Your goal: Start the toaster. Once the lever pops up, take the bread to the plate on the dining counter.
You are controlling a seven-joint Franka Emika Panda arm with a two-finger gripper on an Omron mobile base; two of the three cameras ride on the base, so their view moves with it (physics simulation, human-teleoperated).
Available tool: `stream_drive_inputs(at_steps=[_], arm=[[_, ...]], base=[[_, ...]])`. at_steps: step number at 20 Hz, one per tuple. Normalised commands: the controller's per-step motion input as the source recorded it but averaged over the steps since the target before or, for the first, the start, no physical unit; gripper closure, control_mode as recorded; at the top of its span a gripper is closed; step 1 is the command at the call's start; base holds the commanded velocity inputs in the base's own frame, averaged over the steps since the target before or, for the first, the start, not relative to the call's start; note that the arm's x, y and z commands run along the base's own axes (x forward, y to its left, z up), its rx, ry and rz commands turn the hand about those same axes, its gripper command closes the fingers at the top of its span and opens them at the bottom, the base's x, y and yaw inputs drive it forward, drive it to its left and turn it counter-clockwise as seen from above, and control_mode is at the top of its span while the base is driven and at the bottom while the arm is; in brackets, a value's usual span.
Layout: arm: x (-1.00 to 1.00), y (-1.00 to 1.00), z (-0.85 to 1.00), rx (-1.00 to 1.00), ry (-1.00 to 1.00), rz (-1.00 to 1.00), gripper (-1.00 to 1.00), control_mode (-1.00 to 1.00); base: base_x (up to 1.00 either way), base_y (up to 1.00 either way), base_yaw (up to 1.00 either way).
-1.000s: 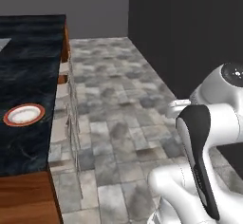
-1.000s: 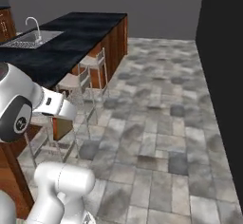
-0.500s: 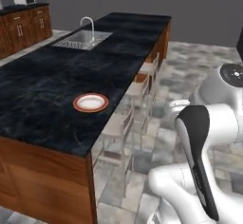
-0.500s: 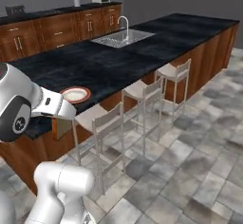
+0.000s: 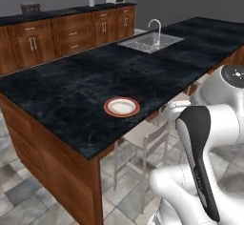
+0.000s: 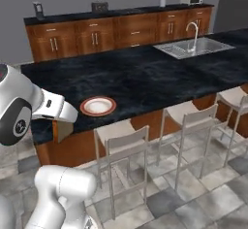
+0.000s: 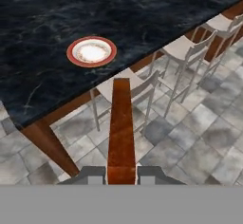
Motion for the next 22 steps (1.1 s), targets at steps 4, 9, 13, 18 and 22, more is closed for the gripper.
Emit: stream_drive_inputs(at_steps=[4, 9, 13, 18, 22], arm=[[0.0, 0.0, 0.0, 0.0, 0.0, 0.0, 1.0, 1.0], [0.0, 0.0, 0.0, 0.0, 0.0, 0.0, 1.0, 1.0], [0.0, 0.0, 0.0, 0.0, 0.0, 0.0, 1.0, 1.0], [0.0, 0.0, 0.0, 0.0, 0.0, 0.0, 1.0, 1.0], [0.0, 0.0, 0.0, 0.0, 0.0, 0.0, 1.0, 1.0]], base=[[0.25, -0.77, 0.64], [0.15, -0.71, 0.63], [0.2, -0.71, 0.52], [0.25, -0.59, 0.28], [0.17, -0.44, 0.2]])
